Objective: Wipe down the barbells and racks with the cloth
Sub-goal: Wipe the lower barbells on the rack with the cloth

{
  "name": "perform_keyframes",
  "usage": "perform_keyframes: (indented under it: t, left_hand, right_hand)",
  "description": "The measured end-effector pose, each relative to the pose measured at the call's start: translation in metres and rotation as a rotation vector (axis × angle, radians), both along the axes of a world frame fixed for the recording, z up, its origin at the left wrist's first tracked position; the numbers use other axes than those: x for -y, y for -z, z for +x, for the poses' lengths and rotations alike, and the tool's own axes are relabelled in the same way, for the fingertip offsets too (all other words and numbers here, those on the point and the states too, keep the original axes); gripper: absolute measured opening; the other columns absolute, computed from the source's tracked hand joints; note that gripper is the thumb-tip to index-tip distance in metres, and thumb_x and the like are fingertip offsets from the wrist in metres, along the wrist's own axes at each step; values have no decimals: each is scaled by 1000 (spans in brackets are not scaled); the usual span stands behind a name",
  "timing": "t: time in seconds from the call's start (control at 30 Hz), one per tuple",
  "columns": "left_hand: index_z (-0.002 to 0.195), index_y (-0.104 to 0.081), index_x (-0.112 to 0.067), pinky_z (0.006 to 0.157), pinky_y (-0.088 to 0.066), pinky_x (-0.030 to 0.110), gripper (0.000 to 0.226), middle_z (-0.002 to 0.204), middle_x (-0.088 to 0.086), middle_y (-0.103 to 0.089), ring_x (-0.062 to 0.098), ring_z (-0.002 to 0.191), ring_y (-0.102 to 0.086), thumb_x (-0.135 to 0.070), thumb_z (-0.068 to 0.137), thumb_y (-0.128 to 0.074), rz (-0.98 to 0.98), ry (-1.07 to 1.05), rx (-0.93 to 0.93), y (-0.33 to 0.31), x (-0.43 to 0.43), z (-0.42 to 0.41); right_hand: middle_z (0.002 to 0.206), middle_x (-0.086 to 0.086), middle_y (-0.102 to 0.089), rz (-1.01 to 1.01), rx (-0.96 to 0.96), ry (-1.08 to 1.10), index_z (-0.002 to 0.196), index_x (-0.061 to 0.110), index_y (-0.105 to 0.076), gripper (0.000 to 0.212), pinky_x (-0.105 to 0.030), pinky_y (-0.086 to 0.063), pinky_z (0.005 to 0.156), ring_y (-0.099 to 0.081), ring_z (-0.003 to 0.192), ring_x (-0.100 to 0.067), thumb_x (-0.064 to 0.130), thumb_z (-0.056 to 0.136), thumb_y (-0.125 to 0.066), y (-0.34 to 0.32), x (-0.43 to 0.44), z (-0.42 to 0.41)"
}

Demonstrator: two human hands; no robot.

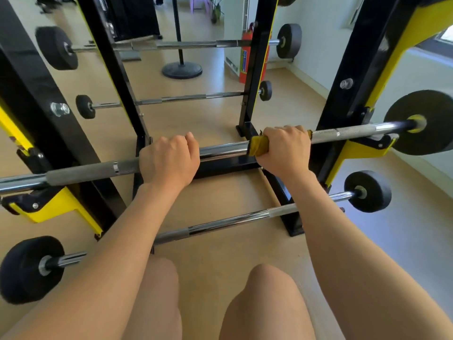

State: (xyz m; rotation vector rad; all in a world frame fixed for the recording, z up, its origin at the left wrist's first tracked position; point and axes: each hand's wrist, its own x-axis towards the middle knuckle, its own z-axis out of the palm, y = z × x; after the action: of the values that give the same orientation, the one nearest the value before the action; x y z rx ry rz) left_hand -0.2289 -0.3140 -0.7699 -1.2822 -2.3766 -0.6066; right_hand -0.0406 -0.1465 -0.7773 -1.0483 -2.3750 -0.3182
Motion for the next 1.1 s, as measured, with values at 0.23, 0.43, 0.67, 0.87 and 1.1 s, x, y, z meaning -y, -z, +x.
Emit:
perform_keyframes:
  t: [0.23,0.43,0.67,0.87,1.1]
  left_hand:
    - [65,-57,-13,65,-59,41,60,63,11,-60,32,60,-61,-46,107,-31,-71,-68,107,-8,-8,0]
    - [97,-60,-2,85,-52,44,77,93,16,-64,35,89,-61,-63,103,-14,-145,-264,301,-16,-42,17]
    - [83,-68,-19,69,-55,39,60,82,6,-70,26,74,-65,-50,110,-25,56,345,291,-37,-112,90]
    - [91,-62,-21,49,-33,24,38,76,-3,-59,4,59,-46,-40,110,-35,-120,519,228,-33,-147,127]
    - [116,-54,-20,65,-41,36,31,100,4,-56,25,87,-58,-22,90,-71,-489,618,68,-54,-175,161]
  right_hand:
    - [66,3,-53,5,2,54,75,23,-55,28,-37,-39,77,-53,66,-23,46,90,-60,4,1,-5]
    - [88,5,-67,-29,-141,-19,93,26,-69,24,-44,-38,98,-61,93,-25,48,83,-69,13,38,-27]
    - [125,-5,-69,22,-21,-405,125,16,-70,46,-44,-40,103,-58,116,-30,33,82,-73,18,-2,17]
    - [125,2,-64,-148,-85,-55,129,26,-62,35,-48,-38,113,-55,122,-25,37,99,-49,6,-82,124]
    - [152,-12,-55,-340,-581,274,124,12,-71,28,-50,-21,128,-32,153,-35,8,105,-51,3,-51,88]
